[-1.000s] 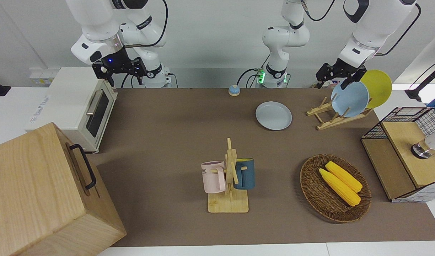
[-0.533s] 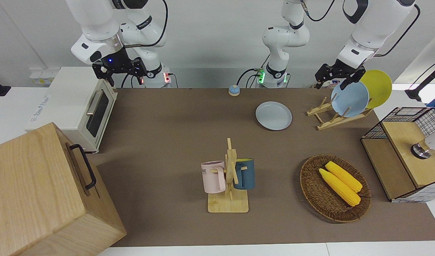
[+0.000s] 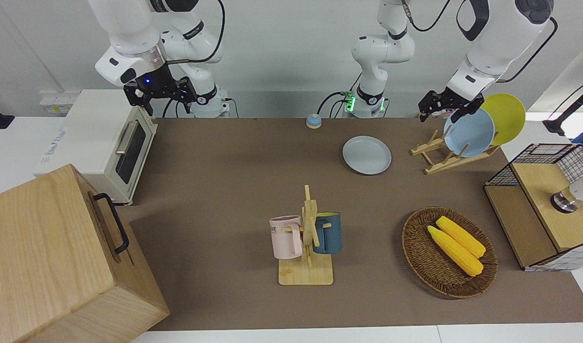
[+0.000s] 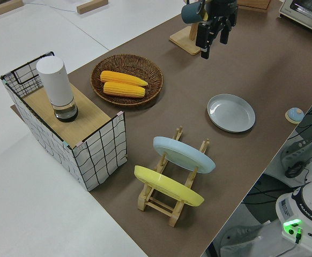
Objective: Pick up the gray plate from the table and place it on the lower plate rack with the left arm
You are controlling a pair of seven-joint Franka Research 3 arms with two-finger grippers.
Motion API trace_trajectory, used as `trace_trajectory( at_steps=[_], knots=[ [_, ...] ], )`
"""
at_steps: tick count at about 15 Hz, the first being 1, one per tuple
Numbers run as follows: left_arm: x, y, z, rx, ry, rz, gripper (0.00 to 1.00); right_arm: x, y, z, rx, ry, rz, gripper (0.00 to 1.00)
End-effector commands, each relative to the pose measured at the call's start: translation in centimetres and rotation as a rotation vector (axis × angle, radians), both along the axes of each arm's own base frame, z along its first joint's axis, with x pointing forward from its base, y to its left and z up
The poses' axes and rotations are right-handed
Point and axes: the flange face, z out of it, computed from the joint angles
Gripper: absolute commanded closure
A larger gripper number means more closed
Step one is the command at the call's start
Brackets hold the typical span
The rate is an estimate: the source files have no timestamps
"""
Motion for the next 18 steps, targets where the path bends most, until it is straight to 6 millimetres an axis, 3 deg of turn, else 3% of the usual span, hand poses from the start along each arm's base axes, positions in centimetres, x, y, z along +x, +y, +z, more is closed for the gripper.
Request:
trace_trajectory(
  at_steps=[1,6,12,18],
  knots=[
    [-1.7,-0.2,-1.2,0.003,-0.036,0.011,0.0,-0.2,-0.2,0.4,-0.008,0.0,-0.014,0.017],
    [-3.2,-0.3,-5.2,-0.001,-0.096,0.014,0.0,-0.2,-0.2,0.4,-0.008,0.0,-0.014,0.017],
    [-4.8,-0.3,-11.6,-0.001,-0.106,0.023,0.0,-0.2,-0.2,0.4,-0.008,0.0,-0.014,0.017],
    [-7.9,-1.6,-18.8,0.011,-0.143,0.044,0.0,-0.2,-0.2,0.4,-0.008,0.0,-0.014,0.017]
  ],
)
